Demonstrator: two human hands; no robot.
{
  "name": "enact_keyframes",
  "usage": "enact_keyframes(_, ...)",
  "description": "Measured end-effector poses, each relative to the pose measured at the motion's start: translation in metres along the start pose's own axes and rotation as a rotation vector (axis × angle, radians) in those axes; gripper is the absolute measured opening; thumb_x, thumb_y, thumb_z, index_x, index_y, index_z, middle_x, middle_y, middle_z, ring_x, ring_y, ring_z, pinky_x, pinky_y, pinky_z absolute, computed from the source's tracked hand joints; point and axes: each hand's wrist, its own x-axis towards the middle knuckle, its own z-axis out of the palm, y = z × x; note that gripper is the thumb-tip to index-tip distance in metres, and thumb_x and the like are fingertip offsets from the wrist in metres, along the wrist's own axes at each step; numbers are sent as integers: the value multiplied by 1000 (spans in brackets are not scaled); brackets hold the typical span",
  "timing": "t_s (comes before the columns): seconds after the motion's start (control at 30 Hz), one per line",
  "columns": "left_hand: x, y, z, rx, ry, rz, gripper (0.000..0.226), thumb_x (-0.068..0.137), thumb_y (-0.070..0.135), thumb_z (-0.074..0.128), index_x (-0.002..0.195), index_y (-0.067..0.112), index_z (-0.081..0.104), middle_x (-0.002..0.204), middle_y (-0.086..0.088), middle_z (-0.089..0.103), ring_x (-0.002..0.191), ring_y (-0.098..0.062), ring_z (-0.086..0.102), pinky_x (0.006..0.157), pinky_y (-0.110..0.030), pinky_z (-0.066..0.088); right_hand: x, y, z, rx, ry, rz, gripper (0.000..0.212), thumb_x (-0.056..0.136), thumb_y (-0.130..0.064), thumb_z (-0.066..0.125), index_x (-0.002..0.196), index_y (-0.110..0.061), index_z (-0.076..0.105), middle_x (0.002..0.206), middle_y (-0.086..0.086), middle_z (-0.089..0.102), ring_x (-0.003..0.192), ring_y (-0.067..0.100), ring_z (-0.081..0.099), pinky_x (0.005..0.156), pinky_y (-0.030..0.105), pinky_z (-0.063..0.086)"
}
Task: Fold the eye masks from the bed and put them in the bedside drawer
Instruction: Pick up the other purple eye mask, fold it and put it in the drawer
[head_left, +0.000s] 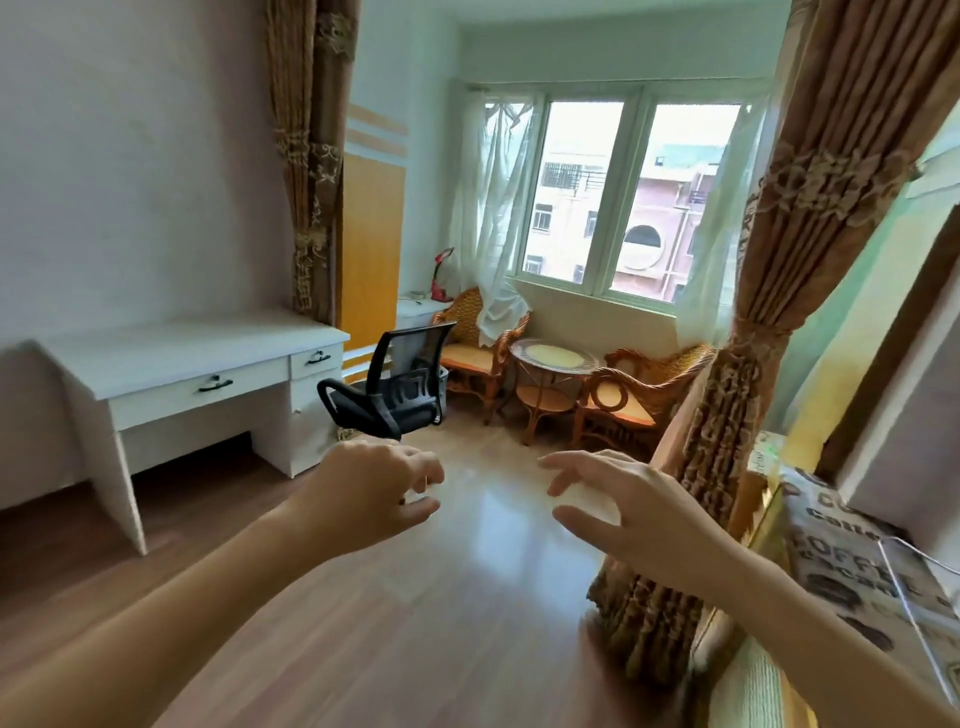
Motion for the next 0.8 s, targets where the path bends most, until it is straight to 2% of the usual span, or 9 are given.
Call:
enact_keyframes(0.17, 13, -46, 8, -15, -40, -118, 26, 86, 50, 54, 107, 36, 60, 92, 17, 66, 80, -1, 56, 70, -22, 38, 78, 8, 30, 39, -27, -112, 43, 89, -43, 57, 130, -44, 45, 108, -28, 61, 108, -2, 54, 95, 32, 47)
enact_keyframes(0.4, 14, -144, 32, 27, -112, -314, 29, 88, 52, 49, 112, 37, 56, 98, 16, 63, 91, -4, 57, 80, -24, 39, 207, -8, 77, 66, -95, -265, 41, 89, -39, 57, 129, -45, 46, 109, -27, 59, 105, -4, 50, 91, 24, 43)
enact_keyframes(0.57, 10, -231, 44, 54, -128, -422, 30, 88, 53, 47, 113, 38, 54, 100, 18, 62, 90, -1, 55, 81, -24, 40, 304, -46, 120, 128, -146, -366, 41, 90, -39, 56, 129, -45, 46, 107, -27, 60, 105, -4, 51, 89, 23, 44)
enact_keyframes(0.7, -3, -296, 44, 57, -100, -533, 27, 87, 52, 50, 108, 37, 57, 94, 19, 63, 83, 1, 55, 82, -26, 42, 370, -83, 158, 158, -180, -456, 36, 90, -40, 56, 124, -48, 48, 111, -28, 58, 102, -5, 53, 83, 16, 43)
enact_keyframes(0.8, -21, -335, 43, 90, -93, -607, 26, 86, 52, 50, 107, 38, 57, 93, 20, 63, 89, 0, 57, 80, -24, 40, 414, -116, 181, 208, -233, -532, 39, 89, -41, 56, 127, -45, 47, 109, -28, 58, 102, -4, 52, 87, 22, 45)
